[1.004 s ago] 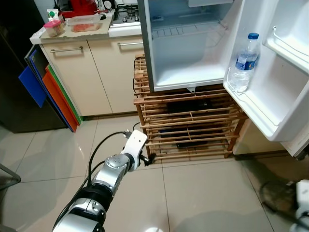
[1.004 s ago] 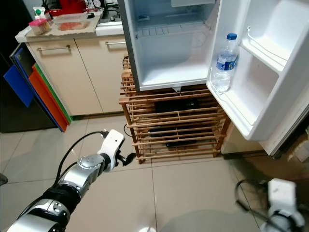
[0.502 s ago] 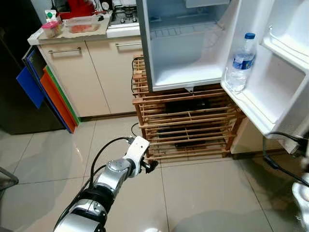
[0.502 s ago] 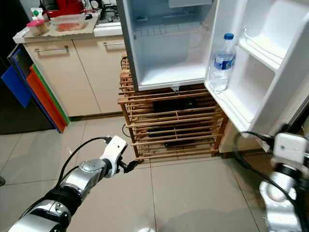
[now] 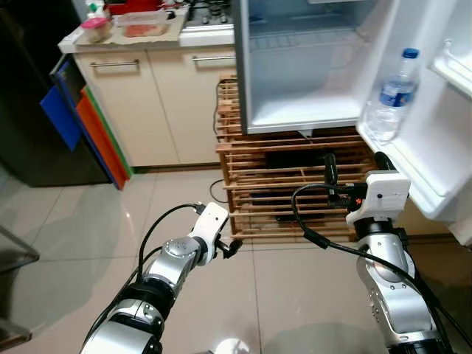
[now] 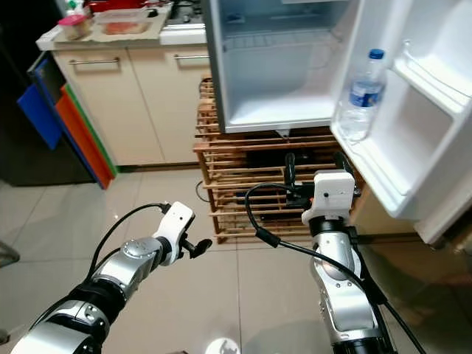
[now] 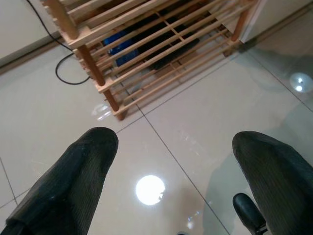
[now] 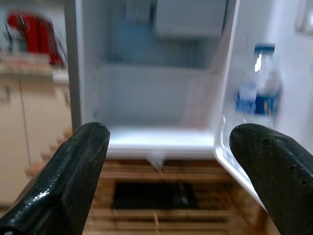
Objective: Restocking fridge
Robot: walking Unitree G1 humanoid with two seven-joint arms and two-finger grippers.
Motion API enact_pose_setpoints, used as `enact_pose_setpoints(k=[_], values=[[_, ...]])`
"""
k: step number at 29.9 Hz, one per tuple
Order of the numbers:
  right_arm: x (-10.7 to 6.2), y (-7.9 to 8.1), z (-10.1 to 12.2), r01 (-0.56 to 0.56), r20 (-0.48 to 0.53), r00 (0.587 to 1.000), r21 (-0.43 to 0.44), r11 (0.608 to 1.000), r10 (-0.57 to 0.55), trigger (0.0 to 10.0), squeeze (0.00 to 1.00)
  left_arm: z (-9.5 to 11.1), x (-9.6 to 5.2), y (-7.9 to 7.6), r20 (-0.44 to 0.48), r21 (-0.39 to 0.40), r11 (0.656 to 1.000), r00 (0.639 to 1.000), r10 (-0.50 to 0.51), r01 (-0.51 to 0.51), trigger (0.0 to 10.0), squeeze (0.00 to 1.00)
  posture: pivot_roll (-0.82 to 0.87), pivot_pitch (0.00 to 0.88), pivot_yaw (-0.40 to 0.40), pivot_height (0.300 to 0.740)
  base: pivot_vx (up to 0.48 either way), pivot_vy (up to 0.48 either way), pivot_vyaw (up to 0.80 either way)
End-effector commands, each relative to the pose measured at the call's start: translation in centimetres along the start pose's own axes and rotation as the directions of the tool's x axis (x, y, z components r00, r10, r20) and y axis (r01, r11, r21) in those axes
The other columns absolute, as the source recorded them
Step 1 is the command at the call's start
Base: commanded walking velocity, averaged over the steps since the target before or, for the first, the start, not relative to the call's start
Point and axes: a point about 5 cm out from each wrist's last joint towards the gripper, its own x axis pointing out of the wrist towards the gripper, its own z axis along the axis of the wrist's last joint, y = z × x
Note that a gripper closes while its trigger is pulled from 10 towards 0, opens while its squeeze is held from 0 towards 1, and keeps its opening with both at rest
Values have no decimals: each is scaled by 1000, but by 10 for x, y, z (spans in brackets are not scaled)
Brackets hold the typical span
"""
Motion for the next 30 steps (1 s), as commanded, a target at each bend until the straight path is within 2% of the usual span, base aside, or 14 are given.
enact_pose_setpoints(k=[1,5,9,10,11,14,15,16,17,19,23,24,25,30], values=[[-10,-14,-22,45,-116,992,-64,997,-52,10000,0,1,-1,2,16,3,1000,1000,6,-6,10000,0,-121,7,76,723,0,0,0],[-36,-49,-57,161,-291,931,-217,963,-221,10000,0,0,-1,3,11,13,1000,1000,18,-18,10000,0,-126,8,76,723,0,0,0],[-56,-59,-78,157,-415,876,-238,958,-246,10000,0,-1,-1,3,3,19,1000,1000,18,-18,10000,0,-133,10,80,723,0,0,0],[-80,-65,-95,153,-520,815,-236,960,-258,10000,0,0,-1,3,-1,24,1000,1000,17,-17,10000,0,-140,14,84,723,0,0,0],[-80,-65,-95,153,-520,815,-236,960,-258,10000,0,0,-1,3,-1,24,1000,1000,17,-17,10000,0,-140,14,84,723,0,0,0],[-107,-86,-113,253,-595,704,-299,920,-387,10000,0,1,0,4,-3,28,999,1000,16,-16,10000,0,-145,15,87,723,0,0,0],[-107,-86,-113,253,-595,704,-299,920,-387,10000,0,1,0,4,-3,28,999,1000,16,-16,10000,0,-145,15,87,723,0,0,0],[-120,-115,-113,381,-566,605,-413,828,-560,10000,0,1,0,3,-7,28,1000,1000,10,-10,10000,0,-150,15,92,723,0,0,0],[-126,-126,-113,420,-551,562,-453,787,-617,10000,0,1,1,3,-9,26,1000,1000,7,-7,10000,0,-150,15,92,723,0,0,0],[-129,-131,-113,439,-542,538,-473,764,-645,10000,0,1,1,3,-11,24,1000,1000,5,-5,10000,0,-150,15,92,723,0,0,0],[-150,-165,-115,542,-542,379,-527,654,-750,10000,0,-1,1,3,-32,14,1000,999,5,-5,10000,0,-143,10,88,723,0,0,0],[-150,-165,-115,542,-542,379,-527,654,-750,10000,0,-1,1,3,-32,14,1000,999,5,-5,10000,0,-143,10,88,723,0,0,0],[-151,-190,-104,595,-471,339,-563,573,-815,10000,0,-7,0,6,-68,6,1000,998,13,-13,10000,0,-140,6,89,723,0,0,0],[-130,-231,-68,663,-267,351,-606,440,-897,10000,0,-11,-1,7,-81,7,1000,997,16,-16,10000,0,-136,0,90,723,0,0,0]])
